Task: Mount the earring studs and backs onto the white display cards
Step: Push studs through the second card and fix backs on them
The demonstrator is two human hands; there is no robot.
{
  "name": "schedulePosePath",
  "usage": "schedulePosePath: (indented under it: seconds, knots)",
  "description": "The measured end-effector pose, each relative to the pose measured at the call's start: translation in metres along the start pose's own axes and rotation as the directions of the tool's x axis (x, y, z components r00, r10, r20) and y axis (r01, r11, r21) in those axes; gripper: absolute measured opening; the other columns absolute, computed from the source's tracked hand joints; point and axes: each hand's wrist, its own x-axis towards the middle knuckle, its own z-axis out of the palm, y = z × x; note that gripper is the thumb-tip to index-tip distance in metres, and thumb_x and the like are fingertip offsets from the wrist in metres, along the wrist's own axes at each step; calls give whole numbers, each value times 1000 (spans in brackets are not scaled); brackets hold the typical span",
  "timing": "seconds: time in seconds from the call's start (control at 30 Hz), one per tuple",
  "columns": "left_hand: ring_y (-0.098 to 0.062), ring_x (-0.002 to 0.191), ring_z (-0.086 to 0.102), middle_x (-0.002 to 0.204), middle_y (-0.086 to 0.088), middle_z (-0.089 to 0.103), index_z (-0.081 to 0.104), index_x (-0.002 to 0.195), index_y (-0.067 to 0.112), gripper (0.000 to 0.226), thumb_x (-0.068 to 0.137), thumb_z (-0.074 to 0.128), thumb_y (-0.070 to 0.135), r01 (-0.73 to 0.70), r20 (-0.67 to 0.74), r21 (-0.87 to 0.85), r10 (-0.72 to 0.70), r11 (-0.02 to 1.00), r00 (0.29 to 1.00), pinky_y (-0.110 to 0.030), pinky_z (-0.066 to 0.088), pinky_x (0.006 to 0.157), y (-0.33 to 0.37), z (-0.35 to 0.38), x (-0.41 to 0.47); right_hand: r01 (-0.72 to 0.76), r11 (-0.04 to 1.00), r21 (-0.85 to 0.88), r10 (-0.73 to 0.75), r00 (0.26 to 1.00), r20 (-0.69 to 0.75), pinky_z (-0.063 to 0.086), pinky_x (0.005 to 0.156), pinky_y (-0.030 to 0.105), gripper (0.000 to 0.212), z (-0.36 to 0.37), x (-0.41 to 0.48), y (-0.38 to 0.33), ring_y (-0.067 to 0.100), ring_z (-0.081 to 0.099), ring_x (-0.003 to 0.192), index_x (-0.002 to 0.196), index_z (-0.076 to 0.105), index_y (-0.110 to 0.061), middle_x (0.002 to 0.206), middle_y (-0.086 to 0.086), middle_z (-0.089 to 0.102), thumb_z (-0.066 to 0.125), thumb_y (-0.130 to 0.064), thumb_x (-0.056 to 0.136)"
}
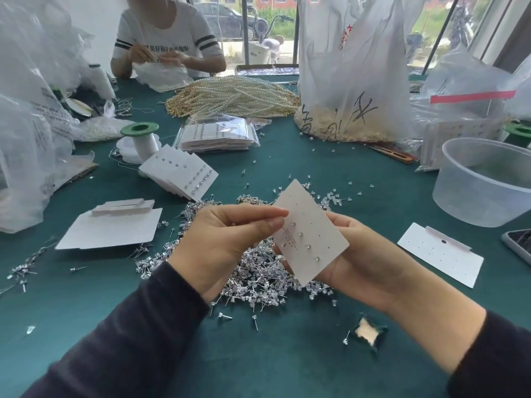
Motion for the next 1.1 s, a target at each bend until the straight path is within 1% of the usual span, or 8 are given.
schedulePosePath:
  seconds: [0.2, 0.37, 0.5, 0.6, 0.7, 0.8, 0.93, 1.1]
  knots:
    - [-3, 57, 59, 65, -1, 71, 76, 65, 12, 22, 43, 75, 17, 62, -12, -68, -63, 996, 998, -12, 42, 47, -7, 0, 1, -11, 999, -30, 13, 998, 54, 56, 70, 32, 26, -4, 1, -1, 21, 67, 78, 100, 71, -7, 90, 11, 70, 58, -5, 77]
    - [-10, 60, 60, 68, -6, 72, 75, 63, 11, 21, 43, 75, 17, 97, -35, -68, -99, 993, 994, -16, 46, 50, -12, 3, 1, -35, 998, -44, 36, 999, 27, 55, 70, 32, 30, -7, 1, 1, 24, 66, 81, 104, 68, -2, 95, 16, 68, 60, -4, 75]
    - [-20, 67, 57, 66, -17, 63, 76, 69, 15, 22, 50, 76, 24, -56, -48, 119, 63, 991, 997, -26, 52, 63, -10, 2, 0, -35, 999, 13, 34, 999, 32, 54, 69, 33, 35, -5, 0, 2, 25, 66, 82, 110, 63, 3, 100, 19, 67, 60, -2, 76]
    - [-11, 56, 46, 56, 1, 52, 74, 77, 16, 24, 53, 77, 23, -126, -104, 204, 149, 971, 983, -21, 43, 54, -10, 0, 1, -47, 996, 73, 42, 996, 74, 54, 71, 33, 31, 0, 0, 7, 22, 65, 78, 106, 68, -5, 92, 11, 69, 61, -5, 77]
    - [-12, 56, 51, 63, -2, 62, 75, 72, 16, 19, 55, 77, 24, -198, -125, 320, 248, 927, 961, -20, 46, 50, -6, -2, 0, -33, 988, 153, 21, 997, 81, 53, 69, 34, 40, 5, 0, 11, 23, 65, 81, 106, 69, -5, 94, 11, 69, 77, -12, 67]
    - [-15, 64, 58, 69, -2, 64, 75, 67, 21, 10, 59, 74, 27, -280, -122, 493, 384, 824, 915, -30, 52, 56, -4, 0, -3, -48, 970, 238, 42, 999, 31, 56, 67, 36, 54, 8, -2, 14, 27, 67, 82, 97, 72, -5, 93, 14, 70, 90, -17, 47]
    - [-11, 66, 58, 73, 5, 63, 72, 76, 13, 8, 72, 71, 20, -402, 22, 662, 519, 633, 854, -24, 51, 57, -3, 3, -6, -48, 967, 249, 50, 999, -1, 56, 65, 37, 54, 10, -4, 13, 28, 67, 82, 97, 71, -3, 94, 17, 69, 89, -15, 47]
    - [-7, 73, 59, 76, 5, 63, 67, 76, 15, 9, 74, 63, 23, -374, 15, 583, 450, 721, 893, -11, 47, 61, 0, 6, -8, -46, 978, 201, 48, 999, -2, 55, 63, 35, 33, 9, -6, 10, 26, 66, 79, 97, 71, -3, 90, 16, 69, 75, -6, 64]
